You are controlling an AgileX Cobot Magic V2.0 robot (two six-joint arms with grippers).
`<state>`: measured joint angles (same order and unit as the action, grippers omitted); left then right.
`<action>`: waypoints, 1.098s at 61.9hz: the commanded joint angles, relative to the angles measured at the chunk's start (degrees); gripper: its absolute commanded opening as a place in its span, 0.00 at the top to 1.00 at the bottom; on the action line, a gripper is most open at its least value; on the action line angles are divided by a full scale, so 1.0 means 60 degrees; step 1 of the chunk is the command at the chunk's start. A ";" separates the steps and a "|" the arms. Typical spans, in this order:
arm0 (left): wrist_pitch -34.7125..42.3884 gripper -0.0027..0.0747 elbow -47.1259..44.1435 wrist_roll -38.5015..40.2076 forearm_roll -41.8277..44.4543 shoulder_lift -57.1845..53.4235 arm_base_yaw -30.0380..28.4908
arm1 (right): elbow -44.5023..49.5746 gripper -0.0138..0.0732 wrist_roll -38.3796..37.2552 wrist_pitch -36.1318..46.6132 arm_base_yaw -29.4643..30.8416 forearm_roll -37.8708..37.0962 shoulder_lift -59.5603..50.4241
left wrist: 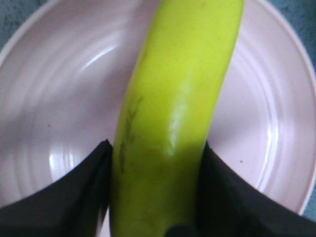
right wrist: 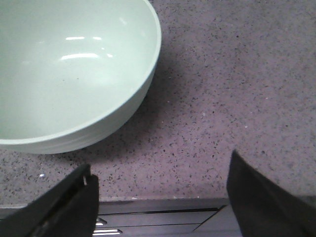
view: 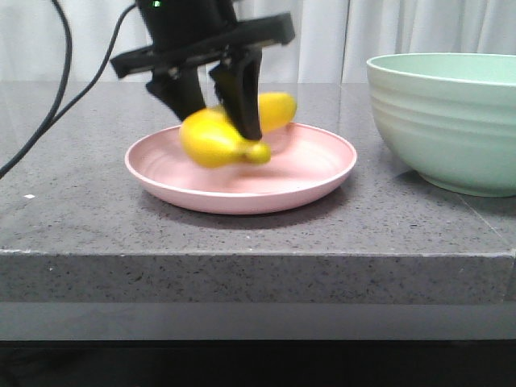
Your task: Transfer banana from pink plate to green bowl
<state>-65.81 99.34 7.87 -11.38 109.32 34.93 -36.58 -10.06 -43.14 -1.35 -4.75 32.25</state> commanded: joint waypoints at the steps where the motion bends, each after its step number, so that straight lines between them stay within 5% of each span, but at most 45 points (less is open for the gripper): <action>1: -0.0001 0.69 0.0967 -0.0002 -0.0208 -0.0549 0.0062 | -0.0227 0.20 0.0087 0.0608 0.0026 -0.0107 0.0084; 16: -0.0010 0.70 0.2325 -0.0507 -0.0165 -0.1052 0.0062 | -0.0227 0.20 0.0087 0.0739 0.0026 -0.0089 0.0084; 31: 0.0413 0.70 0.1995 -0.1101 -0.0148 -0.2506 0.0070 | -0.0227 0.20 0.0087 0.0827 0.0026 -0.0059 0.0084; 68: 0.3279 0.70 -0.4307 -0.2187 -0.0166 -0.7109 0.0070 | -0.0227 0.20 0.0087 0.0415 0.0017 0.0407 0.0084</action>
<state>-52.75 76.90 -4.75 -11.27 71.21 34.93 -36.58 -10.06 -42.77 -1.35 -2.84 32.25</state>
